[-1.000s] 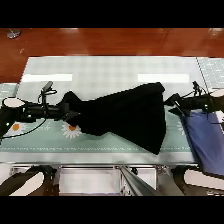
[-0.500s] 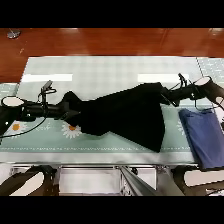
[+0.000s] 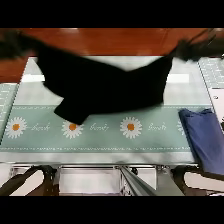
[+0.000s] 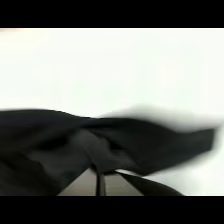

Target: Fold the shirts.

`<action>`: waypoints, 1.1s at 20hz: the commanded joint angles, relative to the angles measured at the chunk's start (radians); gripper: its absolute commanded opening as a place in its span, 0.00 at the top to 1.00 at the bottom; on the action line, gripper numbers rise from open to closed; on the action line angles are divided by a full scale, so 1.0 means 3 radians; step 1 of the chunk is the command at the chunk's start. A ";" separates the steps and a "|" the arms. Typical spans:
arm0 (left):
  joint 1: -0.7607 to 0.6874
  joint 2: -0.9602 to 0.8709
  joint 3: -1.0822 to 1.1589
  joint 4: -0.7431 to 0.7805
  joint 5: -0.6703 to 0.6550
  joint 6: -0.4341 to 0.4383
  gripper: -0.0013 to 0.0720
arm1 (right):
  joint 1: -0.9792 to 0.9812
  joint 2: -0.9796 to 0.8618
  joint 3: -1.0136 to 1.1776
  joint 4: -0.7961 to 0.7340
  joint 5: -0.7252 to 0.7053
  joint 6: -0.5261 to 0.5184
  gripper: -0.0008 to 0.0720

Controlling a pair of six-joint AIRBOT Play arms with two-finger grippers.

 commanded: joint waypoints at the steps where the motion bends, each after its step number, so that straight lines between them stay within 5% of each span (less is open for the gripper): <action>1: 0.0440 0.0037 0.1265 -0.0079 0.0064 -0.0132 0.95 | 0.0005 0.0617 0.0666 0.0001 0.0109 -0.0028 0.94; 6: 0.1136 0.0312 0.2097 0.0060 0.0071 -0.0331 0.95 | 0.0005 0.1681 0.0696 -0.0289 0.0312 -0.0095 0.94; 9: 0.1097 0.0596 0.2122 0.0745 0.0071 -0.0430 0.95 | 0.0005 0.2136 0.0696 -0.0617 0.0552 -0.0023 0.94; 12: 0.0568 0.0768 0.2121 0.1968 0.0048 -0.0711 0.95 | 0.0005 0.2431 0.0696 -0.0891 0.0802 0.0113 0.94; 17: -0.1241 0.1141 0.1932 0.4850 -0.0383 -0.1137 0.95 | 0.0003 0.2529 0.0605 -0.1158 0.1676 0.0315 0.94; 19: -0.1780 0.1273 0.1564 0.5538 -0.0631 -0.1302 0.95 | 0.0003 0.2539 0.0290 -0.1130 0.1803 0.0361 0.94; 22: -0.1902 0.1272 0.0735 0.5776 -0.0698 -0.1376 0.95 | 0.0003 0.2619 -0.0628 -0.1118 0.1546 0.0369 0.94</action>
